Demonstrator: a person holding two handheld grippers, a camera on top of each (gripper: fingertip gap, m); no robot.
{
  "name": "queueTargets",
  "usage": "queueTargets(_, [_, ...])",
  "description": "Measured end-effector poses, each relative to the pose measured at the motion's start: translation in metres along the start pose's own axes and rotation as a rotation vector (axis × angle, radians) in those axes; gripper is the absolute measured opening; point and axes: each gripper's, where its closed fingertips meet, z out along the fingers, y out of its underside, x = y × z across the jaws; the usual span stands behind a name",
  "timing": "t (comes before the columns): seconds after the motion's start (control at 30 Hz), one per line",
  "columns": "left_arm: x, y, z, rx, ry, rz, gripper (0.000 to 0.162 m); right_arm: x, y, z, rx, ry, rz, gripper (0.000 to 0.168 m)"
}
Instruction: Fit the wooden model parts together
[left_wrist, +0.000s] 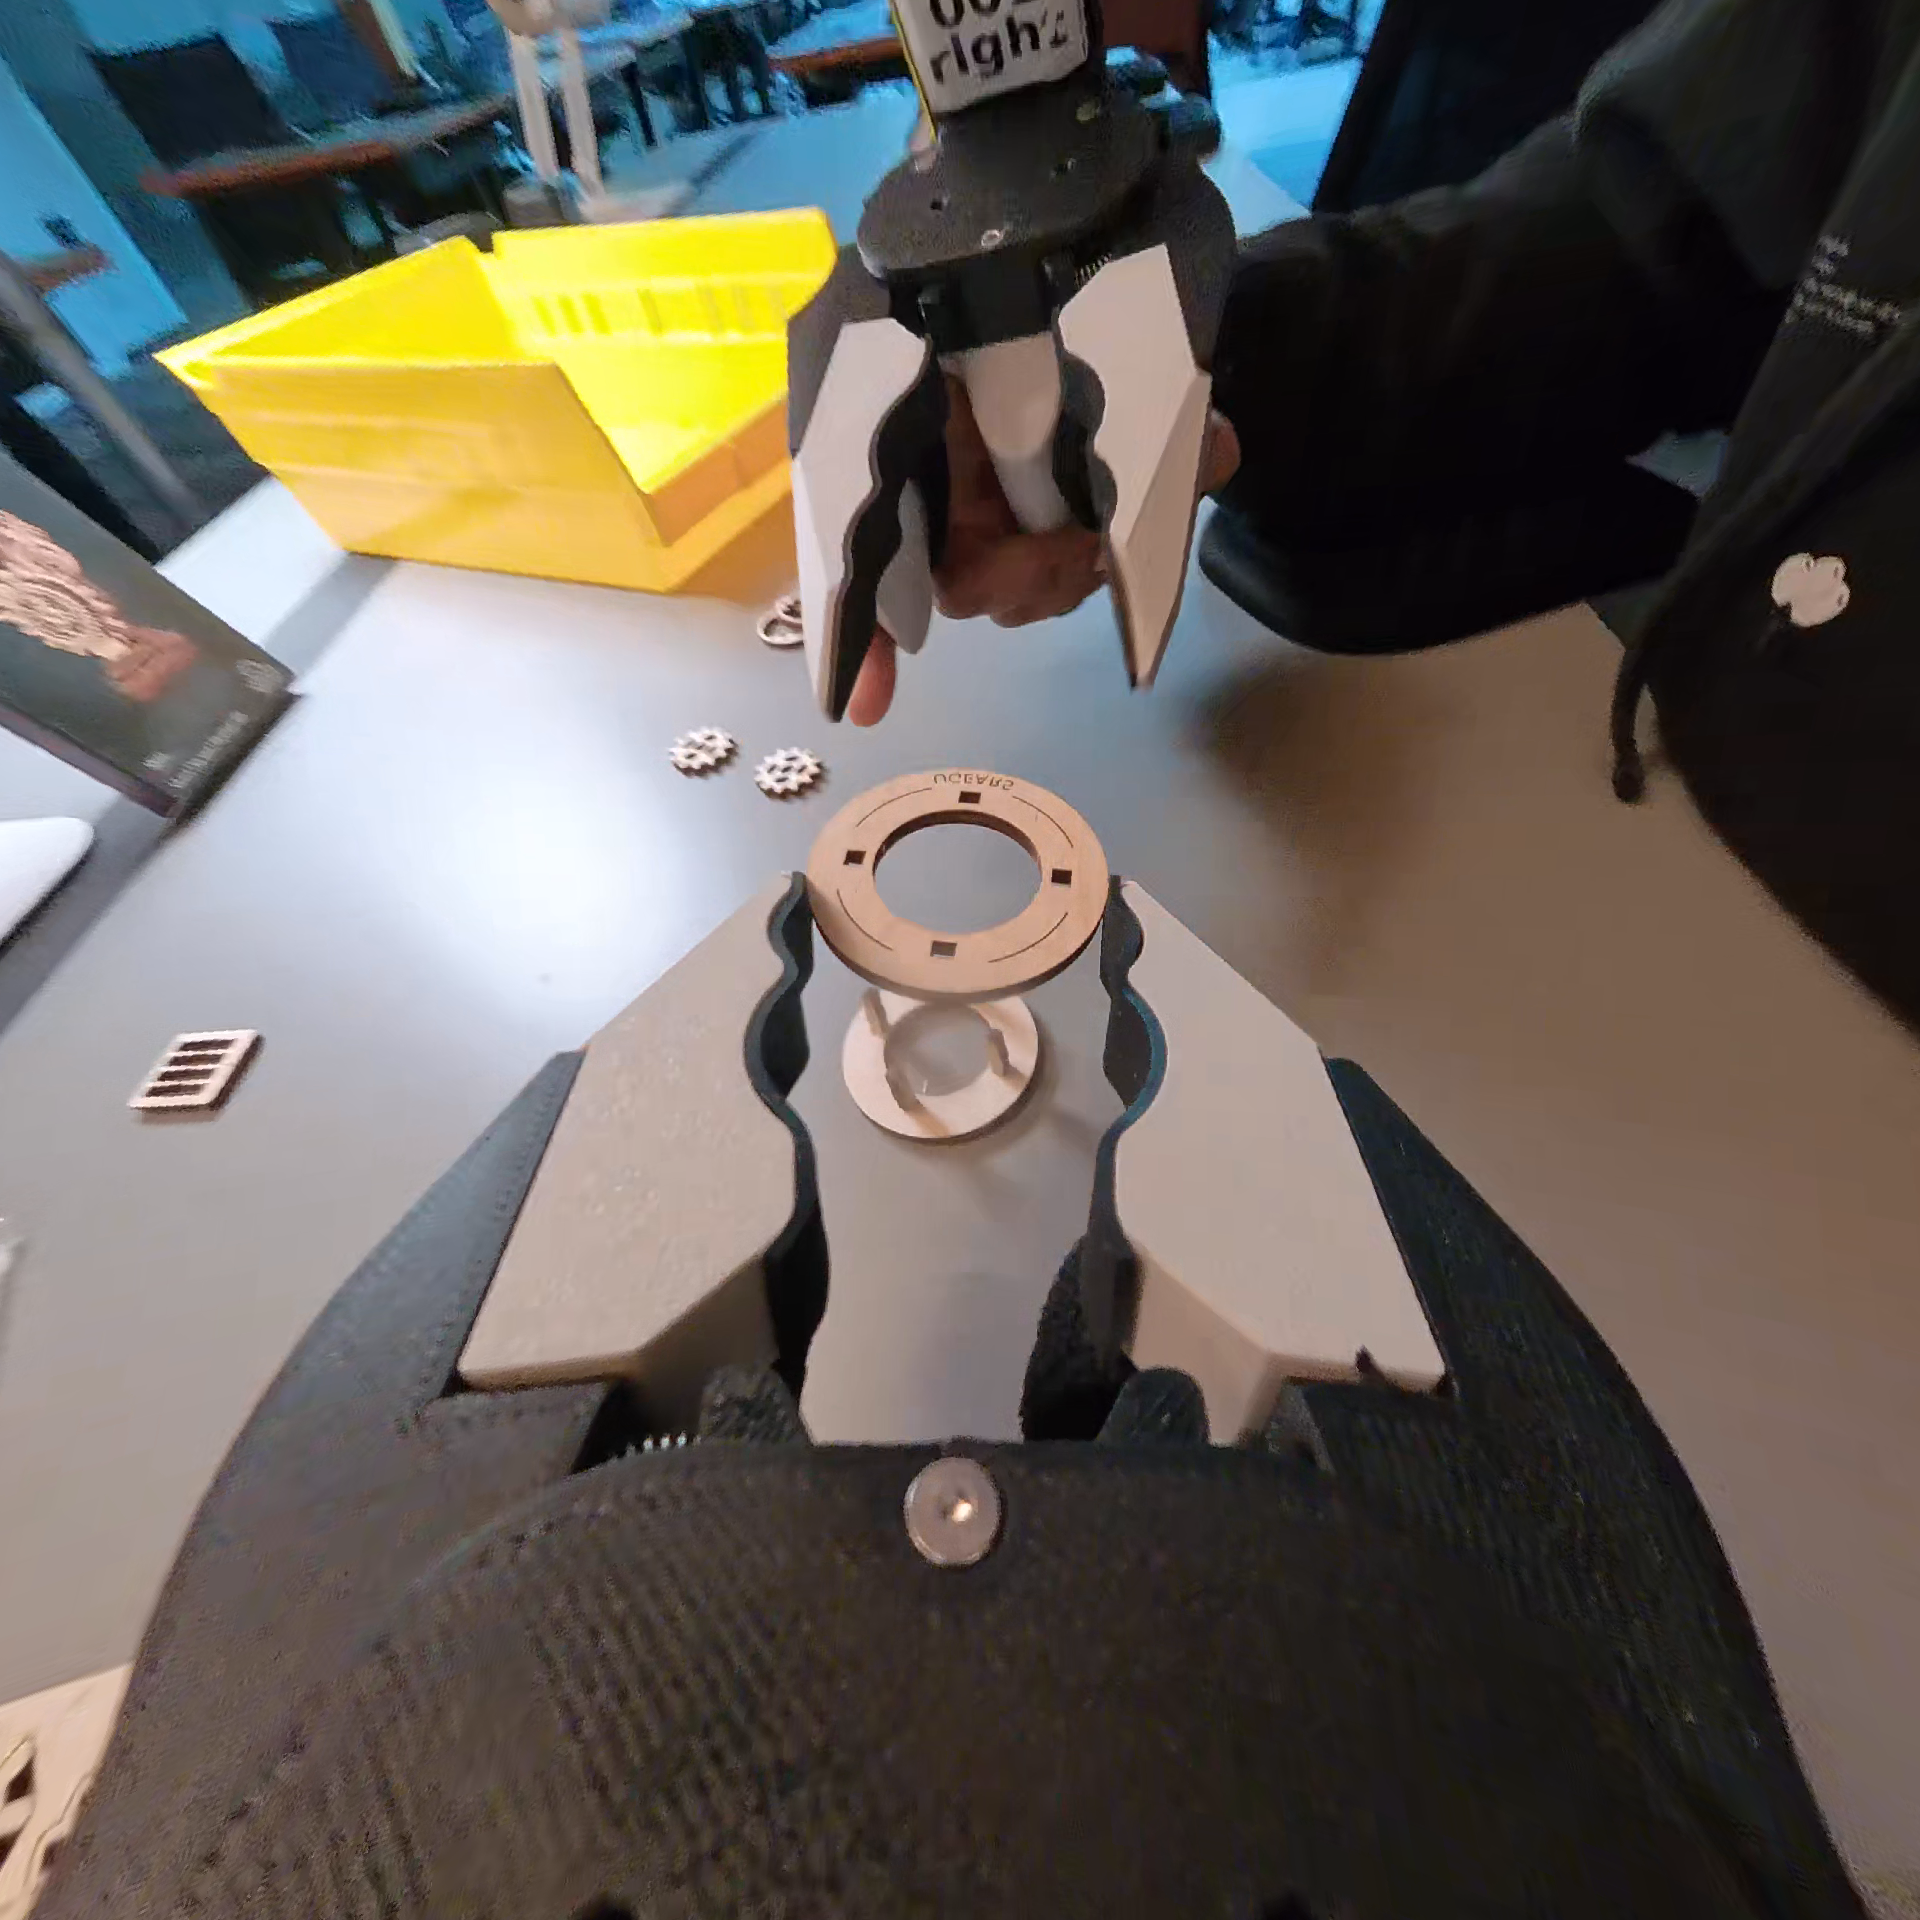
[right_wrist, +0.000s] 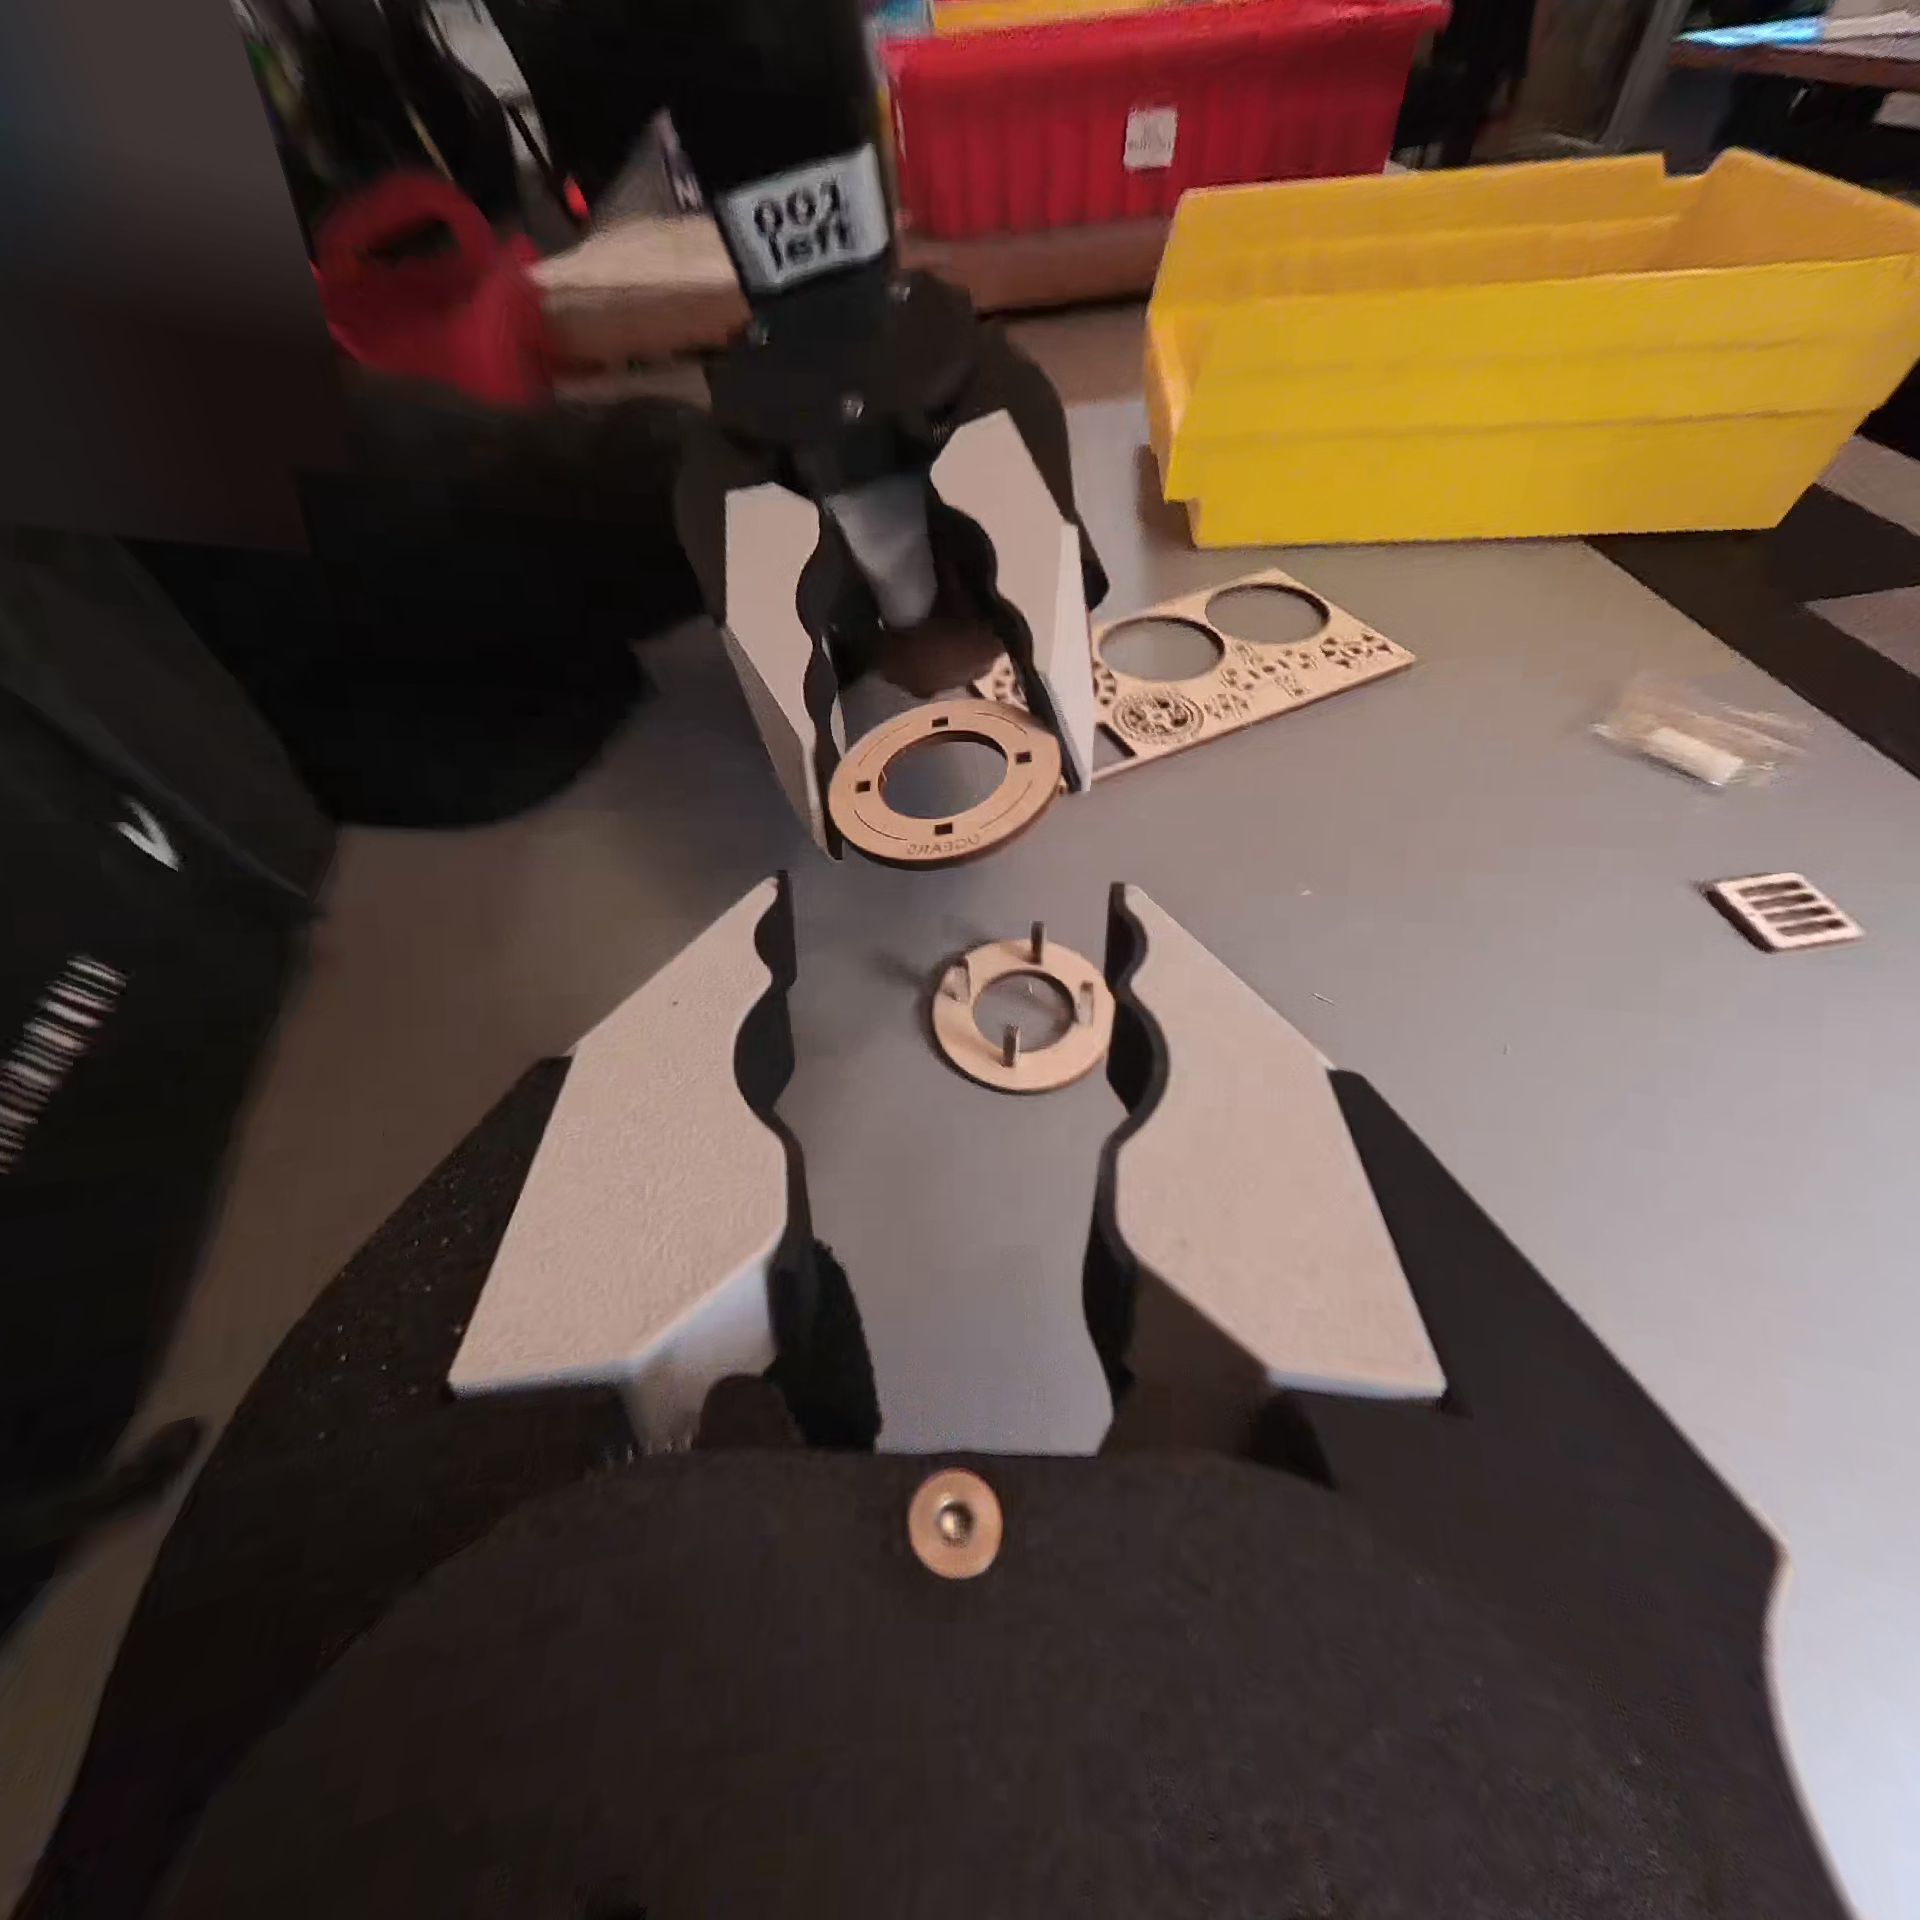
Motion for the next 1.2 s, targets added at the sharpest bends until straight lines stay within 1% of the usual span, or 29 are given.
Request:
queueTargets(0.13, [-0.001,0.018,0.012,-0.068,0.085,0.002,0.055,0.007,0.023,0.018,-0.095,0.056,-0.069,0.051])
queueTargets(0.27, [-0.002,0.026,0.018,-0.087,0.142,0.005,0.055,0.013,0.033,0.028,-0.152,0.086,-0.119,0.049])
queueTargets(0.4, [-0.001,0.028,0.021,-0.085,0.176,0.015,0.055,0.012,0.04,0.034,-0.18,0.078,-0.126,0.048])
queueTargets(0.47, [0.0,0.027,0.022,-0.08,0.186,0.027,0.055,0.01,0.04,0.035,-0.172,0.065,-0.133,0.044])
queueTargets(0.63, [-0.001,0.034,0.023,-0.124,0.189,0.041,0.055,0.011,0.038,0.033,-0.167,0.07,-0.152,0.04])
queueTargets(0.67, [-0.002,0.037,0.023,-0.148,0.185,0.039,0.055,0.011,0.039,0.032,-0.174,0.069,-0.158,0.028])
queueTargets(0.7, [-0.004,0.041,0.023,-0.177,0.167,0.035,0.055,0.013,0.038,0.031,-0.166,0.088,-0.169,0.01])
queueTargets(0.73, [-0.005,0.043,0.023,-0.195,0.159,0.034,0.055,0.015,0.038,0.03,-0.165,0.107,-0.181,0.012])
queueTargets(0.8, [-0.003,0.041,0.023,-0.186,0.169,0.033,0.052,0.016,0.044,0.03,-0.212,0.115,-0.188,0.027])
queueTargets(0.93, [-0.004,0.041,0.024,-0.202,0.156,0.042,0.052,0.016,0.045,0.03,-0.223,0.11,-0.178,0.037])
queueTargets(1.07, [-0.009,0.045,0.02,-0.243,0.13,0.059,0.052,0.015,0.049,0.028,-0.252,0.101,-0.149,0.054])
queueTargets(1.13, [-0.01,0.048,0.017,-0.282,0.126,0.07,0.052,0.014,0.045,0.029,-0.238,0.096,-0.119,0.057])
queueTargets(1.2, [-0.01,0.049,0.014,-0.317,0.126,0.085,0.052,0.013,0.038,0.032,-0.221,0.111,-0.106,0.056])
